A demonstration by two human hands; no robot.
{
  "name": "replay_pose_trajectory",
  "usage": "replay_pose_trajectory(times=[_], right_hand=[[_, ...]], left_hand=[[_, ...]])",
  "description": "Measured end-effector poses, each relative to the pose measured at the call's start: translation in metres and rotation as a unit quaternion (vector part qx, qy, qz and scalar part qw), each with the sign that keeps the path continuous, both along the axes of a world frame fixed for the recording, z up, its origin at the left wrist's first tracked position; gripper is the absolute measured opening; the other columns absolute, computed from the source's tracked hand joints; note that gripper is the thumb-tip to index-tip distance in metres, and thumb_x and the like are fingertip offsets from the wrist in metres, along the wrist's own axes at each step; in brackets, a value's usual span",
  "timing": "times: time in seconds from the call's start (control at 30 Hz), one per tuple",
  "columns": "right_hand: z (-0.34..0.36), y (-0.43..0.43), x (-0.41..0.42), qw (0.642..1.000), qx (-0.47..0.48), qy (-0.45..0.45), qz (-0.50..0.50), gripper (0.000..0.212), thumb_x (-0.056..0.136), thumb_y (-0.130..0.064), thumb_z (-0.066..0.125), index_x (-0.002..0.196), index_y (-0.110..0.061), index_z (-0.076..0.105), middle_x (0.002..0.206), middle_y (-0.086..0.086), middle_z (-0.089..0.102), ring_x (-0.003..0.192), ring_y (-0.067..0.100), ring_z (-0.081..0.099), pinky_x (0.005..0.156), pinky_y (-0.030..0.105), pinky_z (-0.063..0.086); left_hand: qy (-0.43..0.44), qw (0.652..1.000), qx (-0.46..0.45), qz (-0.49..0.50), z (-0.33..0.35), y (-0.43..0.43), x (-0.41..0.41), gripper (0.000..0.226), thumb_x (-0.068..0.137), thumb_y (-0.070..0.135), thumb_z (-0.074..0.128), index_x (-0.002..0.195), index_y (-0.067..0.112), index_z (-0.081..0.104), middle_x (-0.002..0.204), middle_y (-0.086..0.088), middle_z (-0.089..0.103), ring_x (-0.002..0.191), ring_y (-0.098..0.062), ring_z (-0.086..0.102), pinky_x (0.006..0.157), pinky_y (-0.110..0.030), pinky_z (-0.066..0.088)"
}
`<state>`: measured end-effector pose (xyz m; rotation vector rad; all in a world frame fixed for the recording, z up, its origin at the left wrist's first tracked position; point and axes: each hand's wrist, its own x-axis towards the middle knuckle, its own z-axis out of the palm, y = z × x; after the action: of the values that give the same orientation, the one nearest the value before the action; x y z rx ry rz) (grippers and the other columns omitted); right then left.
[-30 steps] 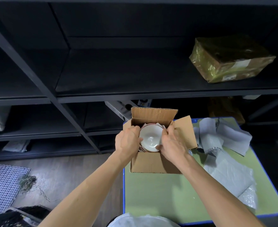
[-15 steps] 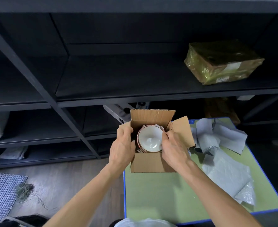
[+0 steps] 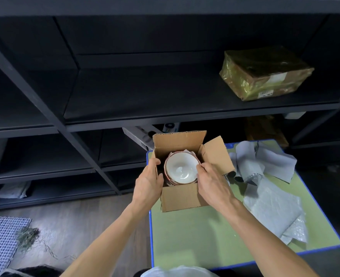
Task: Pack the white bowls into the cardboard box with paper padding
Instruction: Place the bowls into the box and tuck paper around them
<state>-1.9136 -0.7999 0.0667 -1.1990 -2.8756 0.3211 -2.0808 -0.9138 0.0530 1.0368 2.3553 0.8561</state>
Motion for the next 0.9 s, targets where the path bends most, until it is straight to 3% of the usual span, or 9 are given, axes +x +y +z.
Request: replay_pose_trajectory(times=[0.1,0.17,0.27,0.37,0.53,0.67,0.77,0.9], right_hand=[[-0.002,-0.001,0.003,1.000,0.003,0.020,0.001,0.025,0.101,-0.010,0.042,0.121,-0.008,0.057,0.120,0.004,0.053,0.110,0.022,0.052,0.082,0.028,0.042],[0.000,-0.001,0.007,0.999,-0.001,0.034,0.006,0.026,0.102,-0.013,0.043,0.123,-0.008,0.059,0.121,0.004,0.053,0.111,0.023,0.053,0.086,0.031,0.046],[0.004,0.000,0.013,0.998,-0.008,0.061,0.016,0.030,0.101,-0.015,0.048,0.126,-0.006,0.062,0.121,0.004,0.056,0.111,0.025,0.055,0.085,0.040,0.052],[0.008,0.000,0.022,0.996,0.011,0.085,0.027,0.031,0.097,-0.013,0.056,0.127,-0.008,0.065,0.118,0.001,0.061,0.107,0.023,0.058,0.081,0.037,0.054],[0.013,0.005,0.041,0.993,0.017,0.117,0.025,0.025,0.094,-0.012,0.060,0.117,-0.013,0.070,0.104,-0.003,0.061,0.098,0.021,0.056,0.078,0.036,0.054],[0.018,0.014,0.065,0.990,0.013,0.141,0.022,0.013,0.096,-0.021,0.059,0.102,-0.015,0.069,0.096,-0.004,0.058,0.092,0.020,0.054,0.073,0.035,0.052],[0.021,0.022,0.088,0.989,0.004,0.148,0.023,0.012,0.097,-0.024,0.058,0.090,-0.016,0.063,0.088,-0.006,0.055,0.083,0.017,0.052,0.066,0.029,0.044],[0.011,0.036,0.124,0.993,-0.022,0.116,0.002,0.015,0.099,-0.028,0.055,0.090,-0.019,0.062,0.085,-0.007,0.053,0.083,0.017,0.055,0.066,0.031,0.045]], left_hand=[[0.067,0.998,-0.011,-0.008,0.003,-0.001,0.000,0.035,0.097,0.022,0.054,0.130,0.026,0.041,0.113,0.002,0.063,0.070,-0.012,0.050,0.054,-0.025,0.036],[0.124,0.992,-0.015,-0.015,0.004,-0.002,0.001,0.033,0.098,0.028,0.055,0.128,0.023,0.045,0.117,0.003,0.060,0.067,-0.015,0.048,0.055,-0.029,0.034],[0.157,0.987,-0.007,-0.039,0.010,0.004,0.005,0.018,0.100,0.036,0.048,0.114,0.025,0.049,0.099,0.005,0.059,0.068,-0.015,0.049,0.051,-0.028,0.030],[0.165,0.984,0.007,-0.072,0.015,0.016,0.017,0.015,0.100,0.035,0.047,0.104,0.023,0.052,0.092,0.006,0.054,0.066,-0.015,0.049,0.049,-0.026,0.024],[0.149,0.982,0.026,-0.112,0.018,0.033,0.048,0.016,0.098,0.035,0.047,0.093,0.021,0.052,0.083,0.004,0.057,0.070,-0.023,0.058,0.056,-0.037,0.042],[0.169,0.975,0.043,-0.140,0.021,0.045,0.081,0.016,0.095,0.036,0.050,0.085,0.023,0.050,0.070,0.007,0.053,0.063,-0.024,0.053,0.051,-0.032,0.028],[0.143,0.972,0.074,-0.171,0.024,0.053,0.105,0.018,0.097,0.037,0.051,0.086,0.022,0.054,0.073,0.005,0.062,0.068,-0.021,0.056,0.055,-0.038,0.040],[0.123,0.961,0.117,-0.218,0.025,0.062,0.137,0.022,0.097,0.037,0.046,0.081,0.022,0.049,0.065,0.007,0.051,0.061,-0.021,0.051,0.053,-0.040,0.041]])
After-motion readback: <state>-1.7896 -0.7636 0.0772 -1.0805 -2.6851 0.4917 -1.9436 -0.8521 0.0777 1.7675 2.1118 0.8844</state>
